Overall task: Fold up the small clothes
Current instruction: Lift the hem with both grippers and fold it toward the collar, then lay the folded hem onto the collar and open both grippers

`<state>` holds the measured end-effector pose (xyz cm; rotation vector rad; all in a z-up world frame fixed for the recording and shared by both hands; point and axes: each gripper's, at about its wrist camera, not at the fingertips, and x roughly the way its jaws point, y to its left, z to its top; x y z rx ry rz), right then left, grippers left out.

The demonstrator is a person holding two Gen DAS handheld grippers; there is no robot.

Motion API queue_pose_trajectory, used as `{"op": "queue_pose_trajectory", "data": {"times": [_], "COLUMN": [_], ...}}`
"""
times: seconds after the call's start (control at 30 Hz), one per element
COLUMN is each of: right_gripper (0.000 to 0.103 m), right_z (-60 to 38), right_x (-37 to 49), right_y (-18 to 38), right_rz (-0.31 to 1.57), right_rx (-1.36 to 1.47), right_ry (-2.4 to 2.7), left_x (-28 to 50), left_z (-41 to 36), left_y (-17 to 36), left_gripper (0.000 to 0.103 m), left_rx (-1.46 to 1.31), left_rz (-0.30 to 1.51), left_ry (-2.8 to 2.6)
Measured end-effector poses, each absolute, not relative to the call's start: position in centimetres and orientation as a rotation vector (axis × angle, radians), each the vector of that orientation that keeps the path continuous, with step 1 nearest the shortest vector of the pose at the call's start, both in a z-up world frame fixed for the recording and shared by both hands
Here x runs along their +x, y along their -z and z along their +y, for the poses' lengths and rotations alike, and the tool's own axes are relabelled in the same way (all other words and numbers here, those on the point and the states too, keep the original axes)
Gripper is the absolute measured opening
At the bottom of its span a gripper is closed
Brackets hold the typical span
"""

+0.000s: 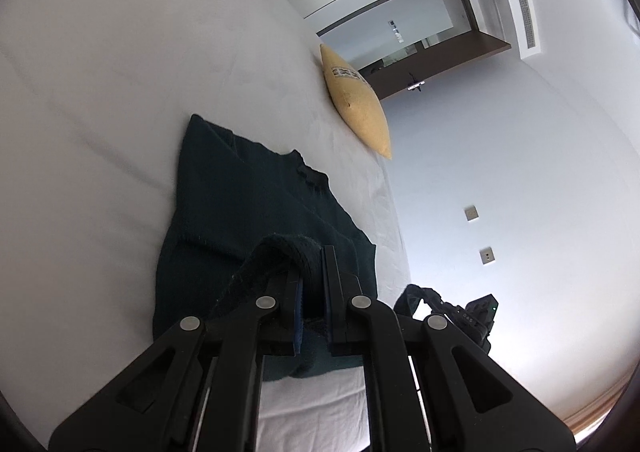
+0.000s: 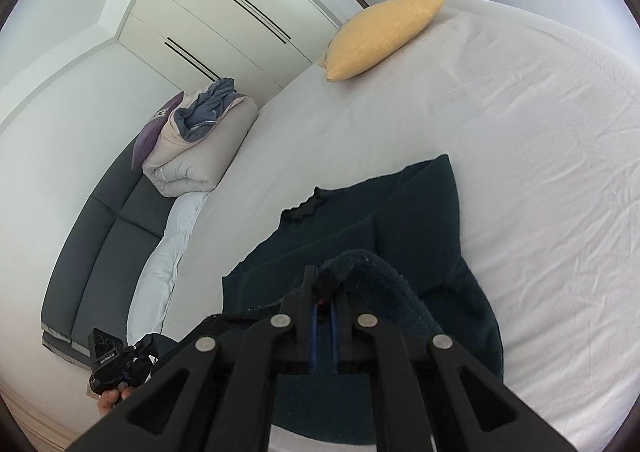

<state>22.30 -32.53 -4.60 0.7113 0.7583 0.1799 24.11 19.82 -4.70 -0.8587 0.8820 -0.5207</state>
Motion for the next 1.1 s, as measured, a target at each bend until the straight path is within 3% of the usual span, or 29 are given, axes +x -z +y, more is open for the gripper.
{"op": "queue_pose_trajectory", "data": {"times": [0.43, 0.97, 1.1], "right_gripper": [0.006, 0.006, 0.016], "right_z": [-36.2, -38.0, -38.6], "right_x": [33.5, 37.9, 37.9], "right_y": [10.5, 15.2, 16.2], "right_rz": [0.799, 0.847, 0.853], "right_rx": [0.750, 0.801, 0.875], "right_ry": [-0.036, 0.077, 0.061], "left_x": [39.0, 47.4, 47.9], "left_z": [18.2, 16.6, 16.7], "left_y": [9.3, 16.6, 18.7], "left_gripper": [0.006, 0.006, 0.008], "left_rx": [-0.838, -0.796, -0.813], "left_rz": [0.939, 1.025, 1.068], "left_ry": [0.407, 0.308, 0.332]}}
